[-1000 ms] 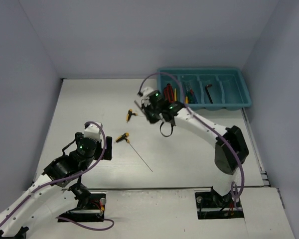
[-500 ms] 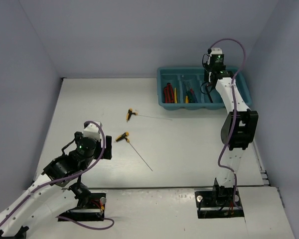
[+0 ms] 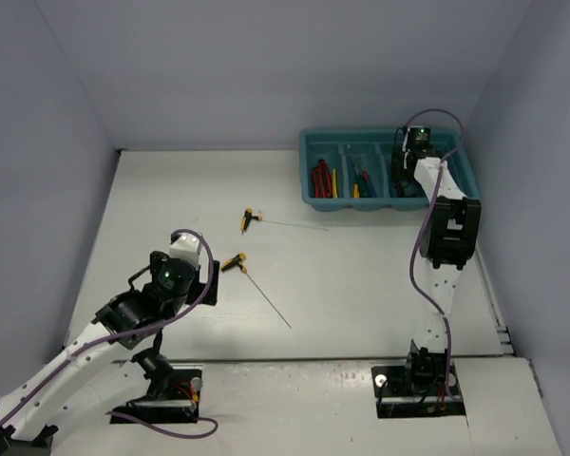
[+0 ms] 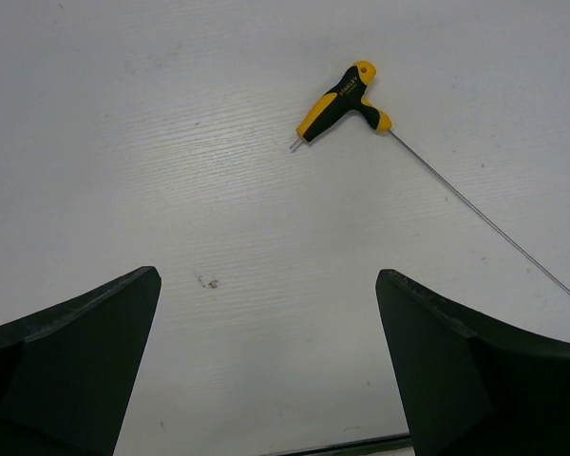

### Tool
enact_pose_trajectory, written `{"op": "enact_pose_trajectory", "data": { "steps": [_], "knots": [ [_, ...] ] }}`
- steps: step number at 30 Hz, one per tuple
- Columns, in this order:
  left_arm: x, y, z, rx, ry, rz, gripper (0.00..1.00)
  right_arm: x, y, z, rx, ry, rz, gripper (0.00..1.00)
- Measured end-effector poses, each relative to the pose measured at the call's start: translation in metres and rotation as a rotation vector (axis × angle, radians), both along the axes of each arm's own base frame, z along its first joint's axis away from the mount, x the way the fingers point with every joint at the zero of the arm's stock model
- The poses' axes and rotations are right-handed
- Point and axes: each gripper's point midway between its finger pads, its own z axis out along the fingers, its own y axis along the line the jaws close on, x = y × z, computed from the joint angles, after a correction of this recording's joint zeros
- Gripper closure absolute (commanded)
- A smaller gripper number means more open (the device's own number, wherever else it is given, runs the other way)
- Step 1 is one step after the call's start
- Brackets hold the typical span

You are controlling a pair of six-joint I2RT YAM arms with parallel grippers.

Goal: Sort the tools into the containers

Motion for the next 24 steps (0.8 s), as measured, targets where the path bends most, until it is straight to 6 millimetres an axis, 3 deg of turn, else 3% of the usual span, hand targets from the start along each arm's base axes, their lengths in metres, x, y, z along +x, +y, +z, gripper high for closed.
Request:
{"op": "enact_pose_trajectory", "data": {
  "steps": [3,6,8,10,13,15,18,22,24],
  "knots": [
    [0.0,0.0,0.002,-0.007,-0.007,0.0,0.03,0.002,0.013,0.036,-0.014,-0.053,0.03,0.49],
    [-0.002,0.001,0.008,-0.03,-0.032,-0.001,0.03,-0.003,0.046,0.103,-0.04,-0.164,0.09,0.5],
    [-0.003,0.003,0.014,-0.051,-0.056,0.0,0.03,-0.018,0.086,0.154,-0.044,-0.251,0.163,0.5],
    [-0.005,0.004,0.021,-0.07,-0.078,0.0,0.03,-0.046,0.139,0.198,-0.029,-0.336,0.262,0.5],
    [-0.007,0.008,0.039,-0.099,-0.114,0.006,0.03,-0.098,0.226,0.235,0.023,-0.411,0.435,0.5],
    [-0.008,0.009,0.056,-0.12,-0.141,0.01,0.03,-0.133,0.282,0.23,0.066,-0.406,0.535,0.5],
    [-0.008,0.011,0.078,-0.147,-0.178,0.017,0.03,-0.182,0.354,0.179,0.103,-0.295,0.674,0.51],
    [-0.012,0.016,0.099,-0.164,-0.203,0.023,0.03,-0.236,0.41,0.082,0.091,-0.082,0.762,0.5],
    [-0.014,0.018,0.104,-0.164,-0.204,0.024,0.03,-0.258,0.426,0.04,0.074,0.004,0.781,0.5]
  ]
}}
